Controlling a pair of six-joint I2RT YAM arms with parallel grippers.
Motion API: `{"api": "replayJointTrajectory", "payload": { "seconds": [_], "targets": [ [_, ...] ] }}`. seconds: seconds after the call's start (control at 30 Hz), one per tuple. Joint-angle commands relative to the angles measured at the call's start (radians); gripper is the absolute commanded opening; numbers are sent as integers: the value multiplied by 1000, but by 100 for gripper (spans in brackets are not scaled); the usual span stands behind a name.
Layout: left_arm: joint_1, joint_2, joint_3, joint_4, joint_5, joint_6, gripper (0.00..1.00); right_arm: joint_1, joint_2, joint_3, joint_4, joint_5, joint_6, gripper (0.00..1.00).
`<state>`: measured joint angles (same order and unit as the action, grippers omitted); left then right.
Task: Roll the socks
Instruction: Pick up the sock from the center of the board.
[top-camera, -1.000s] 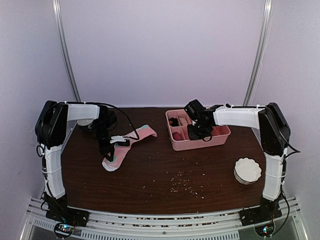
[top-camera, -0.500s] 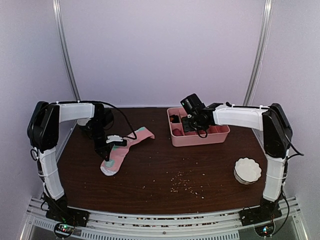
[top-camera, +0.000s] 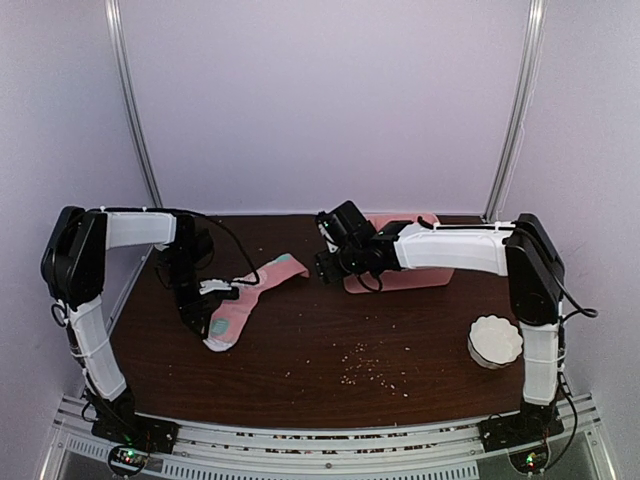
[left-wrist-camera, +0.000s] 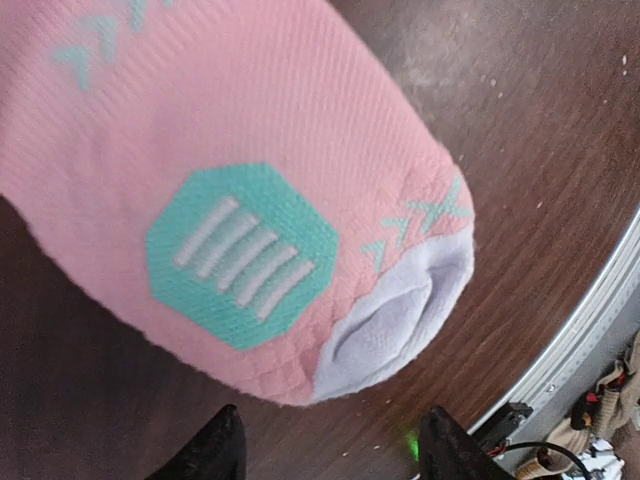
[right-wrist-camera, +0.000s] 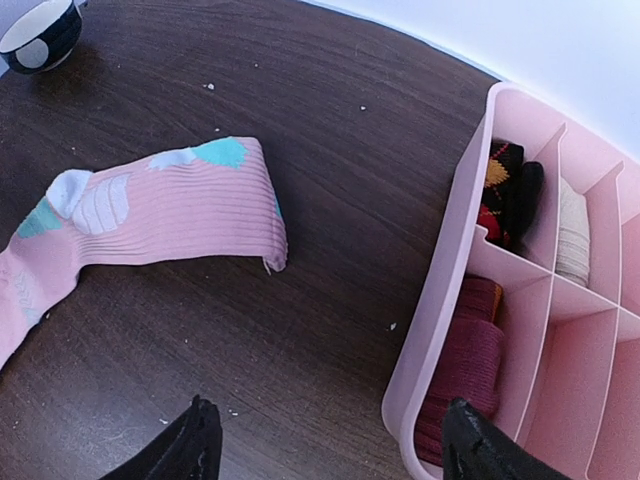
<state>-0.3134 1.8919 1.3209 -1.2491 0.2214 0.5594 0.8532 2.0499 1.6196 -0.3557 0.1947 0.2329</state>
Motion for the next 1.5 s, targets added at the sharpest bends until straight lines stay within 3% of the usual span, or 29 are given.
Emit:
{"api": "replayJointTrajectory", "payload": {
  "seconds": [0.0, 0.2, 0.23, 0.4, 0.43, 0.63, 0.83, 0.93, 1.13, 1.47],
  "targets": [
    [1, 51, -19, 18, 35, -50, 60, 1, -30, -51, 41, -10, 9, 75],
    [-8, 111, 10, 51, -23, -88, 55, 4, -94, -176, 96, -25, 43, 73],
    [-11, 119, 11, 59, -24, -90, 50, 3, -104, -193, 102, -26, 48, 72],
    [-21, 154, 59, 44, 17, -95, 3, 4, -154, -270, 118, -21, 69, 64],
    [-23, 150, 71, 33, 18, -93, 0, 4, -163, -281, 119, -19, 73, 62],
    [-55, 24, 209, -91, -130, -47, 0, 3, -219, -349, 152, -11, 67, 55],
    [-116, -105, 551, -270, -165, 29, 0, 6, -282, -441, 235, -47, 31, 66],
    [-192, -171, 584, -302, -187, 101, 0, 5, -309, -471, 255, -54, 40, 69],
    [-392, -218, 514, -291, -451, 188, 0, 6, -377, -519, 254, -81, 52, 69],
    [-567, -236, 754, -294, -376, 306, 0, 7, -488, -641, 255, -75, 68, 69]
  ]
}}
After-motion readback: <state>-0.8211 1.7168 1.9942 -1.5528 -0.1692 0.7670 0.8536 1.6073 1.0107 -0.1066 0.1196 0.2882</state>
